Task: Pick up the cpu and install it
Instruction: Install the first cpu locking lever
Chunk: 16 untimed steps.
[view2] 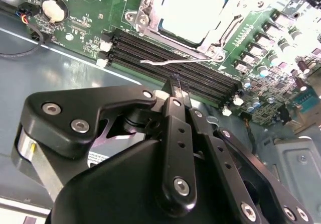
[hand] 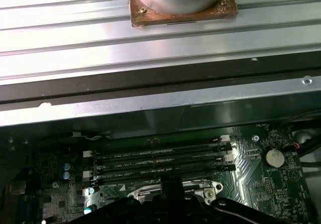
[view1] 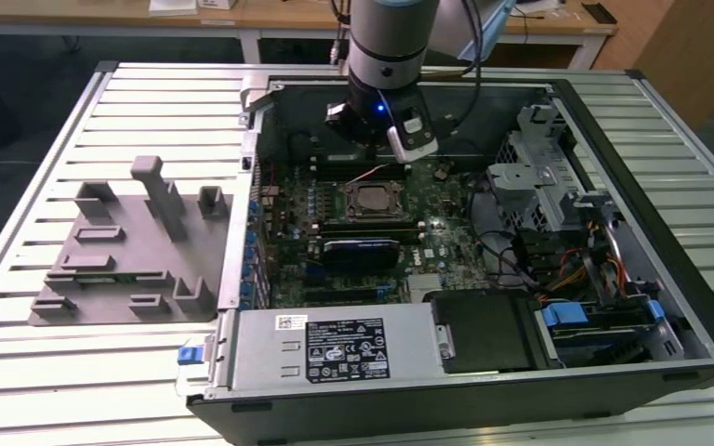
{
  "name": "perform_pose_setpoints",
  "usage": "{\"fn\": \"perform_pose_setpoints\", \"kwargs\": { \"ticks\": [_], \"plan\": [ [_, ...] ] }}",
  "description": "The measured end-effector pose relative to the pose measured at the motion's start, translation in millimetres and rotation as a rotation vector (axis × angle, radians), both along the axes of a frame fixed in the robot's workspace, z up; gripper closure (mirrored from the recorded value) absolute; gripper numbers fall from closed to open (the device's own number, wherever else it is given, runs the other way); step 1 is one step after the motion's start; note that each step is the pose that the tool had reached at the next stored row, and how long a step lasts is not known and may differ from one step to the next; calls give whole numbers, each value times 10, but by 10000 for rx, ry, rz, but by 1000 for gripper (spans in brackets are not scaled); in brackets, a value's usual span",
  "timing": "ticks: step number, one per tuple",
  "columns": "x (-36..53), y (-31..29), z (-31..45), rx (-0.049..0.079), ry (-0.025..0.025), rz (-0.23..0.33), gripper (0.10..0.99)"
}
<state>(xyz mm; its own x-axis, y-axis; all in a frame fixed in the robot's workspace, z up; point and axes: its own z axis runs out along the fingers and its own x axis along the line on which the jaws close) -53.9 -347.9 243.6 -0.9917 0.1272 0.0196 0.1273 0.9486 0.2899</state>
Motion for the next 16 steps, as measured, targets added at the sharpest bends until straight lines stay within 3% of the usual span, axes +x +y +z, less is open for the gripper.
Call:
{"fn": "perform_pose_setpoints", "kwargs": {
  "ticks": [4,6,12,16],
  "plan": [
    [0,0,-5,-79,-19,0,980],
    [0,0,-15,-100,-65,1,980],
    [0,0,-69,-128,-271,-32,980],
    [-1,0,-106,-141,-461,-105,980]
  ]
}}
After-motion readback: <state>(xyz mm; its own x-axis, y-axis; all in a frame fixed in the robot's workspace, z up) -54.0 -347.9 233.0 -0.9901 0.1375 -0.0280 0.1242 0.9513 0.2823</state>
